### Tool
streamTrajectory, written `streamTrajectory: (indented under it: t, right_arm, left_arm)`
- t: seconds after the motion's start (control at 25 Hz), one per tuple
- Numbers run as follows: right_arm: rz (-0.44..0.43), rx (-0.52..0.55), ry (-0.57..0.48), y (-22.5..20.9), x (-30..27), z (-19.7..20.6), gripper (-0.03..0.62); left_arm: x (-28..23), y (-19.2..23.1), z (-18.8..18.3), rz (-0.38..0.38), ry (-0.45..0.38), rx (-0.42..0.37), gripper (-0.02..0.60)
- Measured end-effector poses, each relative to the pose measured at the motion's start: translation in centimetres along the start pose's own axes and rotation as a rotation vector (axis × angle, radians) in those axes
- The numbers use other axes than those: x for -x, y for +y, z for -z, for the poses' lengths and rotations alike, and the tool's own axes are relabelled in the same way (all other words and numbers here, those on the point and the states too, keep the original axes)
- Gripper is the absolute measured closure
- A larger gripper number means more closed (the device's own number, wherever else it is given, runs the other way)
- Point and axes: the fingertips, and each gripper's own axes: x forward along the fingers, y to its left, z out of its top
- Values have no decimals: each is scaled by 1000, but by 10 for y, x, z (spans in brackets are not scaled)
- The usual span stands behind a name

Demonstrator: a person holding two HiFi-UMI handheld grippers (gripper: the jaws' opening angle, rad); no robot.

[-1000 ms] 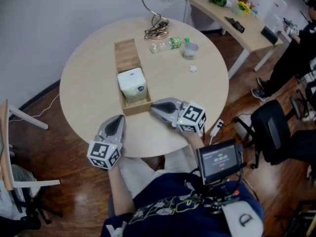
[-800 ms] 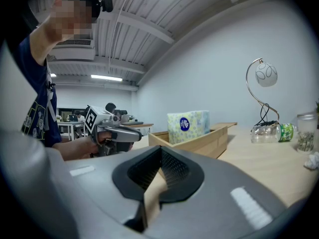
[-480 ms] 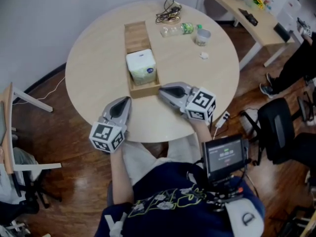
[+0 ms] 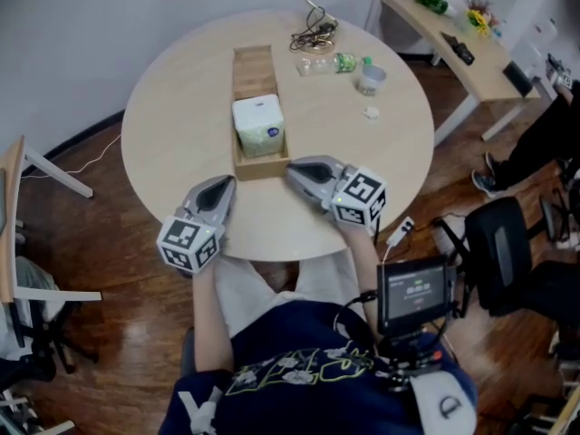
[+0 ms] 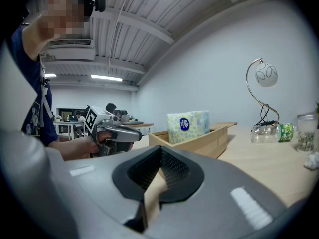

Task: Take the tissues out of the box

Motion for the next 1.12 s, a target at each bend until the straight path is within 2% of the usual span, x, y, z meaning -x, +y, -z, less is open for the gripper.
streamTrajectory:
  t: [1.12]
  right_arm:
    - [-7, 5, 2, -1, 0, 0, 597]
  left_arm:
    - [-1, 0, -1, -1, -3, 3, 578]
